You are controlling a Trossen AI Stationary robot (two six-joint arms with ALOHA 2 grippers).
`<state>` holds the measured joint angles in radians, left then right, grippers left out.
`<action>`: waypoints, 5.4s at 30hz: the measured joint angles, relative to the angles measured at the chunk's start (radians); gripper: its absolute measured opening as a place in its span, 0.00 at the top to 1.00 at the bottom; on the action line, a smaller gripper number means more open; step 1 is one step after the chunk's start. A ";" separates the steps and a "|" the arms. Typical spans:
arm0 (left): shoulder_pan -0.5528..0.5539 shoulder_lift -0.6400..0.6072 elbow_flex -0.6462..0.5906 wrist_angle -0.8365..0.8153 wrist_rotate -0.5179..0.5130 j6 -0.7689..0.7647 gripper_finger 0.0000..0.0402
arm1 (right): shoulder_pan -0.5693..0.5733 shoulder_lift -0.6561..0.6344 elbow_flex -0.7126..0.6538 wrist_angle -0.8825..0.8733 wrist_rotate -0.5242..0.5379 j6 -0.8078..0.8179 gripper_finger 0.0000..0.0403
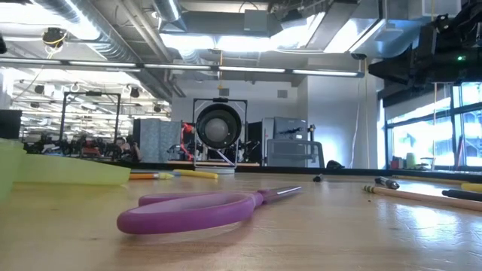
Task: Pick & place school supplies into a supply box
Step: Put the blue pen into the yellow supply box
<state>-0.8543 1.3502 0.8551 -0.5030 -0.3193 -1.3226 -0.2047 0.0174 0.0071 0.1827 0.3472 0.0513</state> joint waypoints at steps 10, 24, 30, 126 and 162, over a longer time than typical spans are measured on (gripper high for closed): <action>0.171 0.000 0.000 -0.026 -0.181 0.244 0.60 | 0.000 0.000 0.000 -0.016 0.000 0.059 0.83; 0.690 0.000 0.000 -0.294 -0.068 0.490 0.67 | 0.000 0.000 0.000 -0.055 0.000 0.102 0.83; 0.850 0.000 0.000 -0.442 -0.037 0.514 0.69 | 0.000 0.000 0.000 -0.054 0.000 0.101 0.83; 0.839 -0.077 -0.001 -0.487 0.307 0.680 0.96 | 0.000 0.000 0.000 -0.054 0.000 0.072 0.83; -0.058 0.205 0.001 -0.071 0.468 -0.115 0.93 | 0.000 0.000 0.000 -0.061 0.000 0.104 0.83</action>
<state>-0.9119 1.5549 0.8558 -0.5745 0.1490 -1.4372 -0.2043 0.0177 0.0071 0.1215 0.3473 0.1555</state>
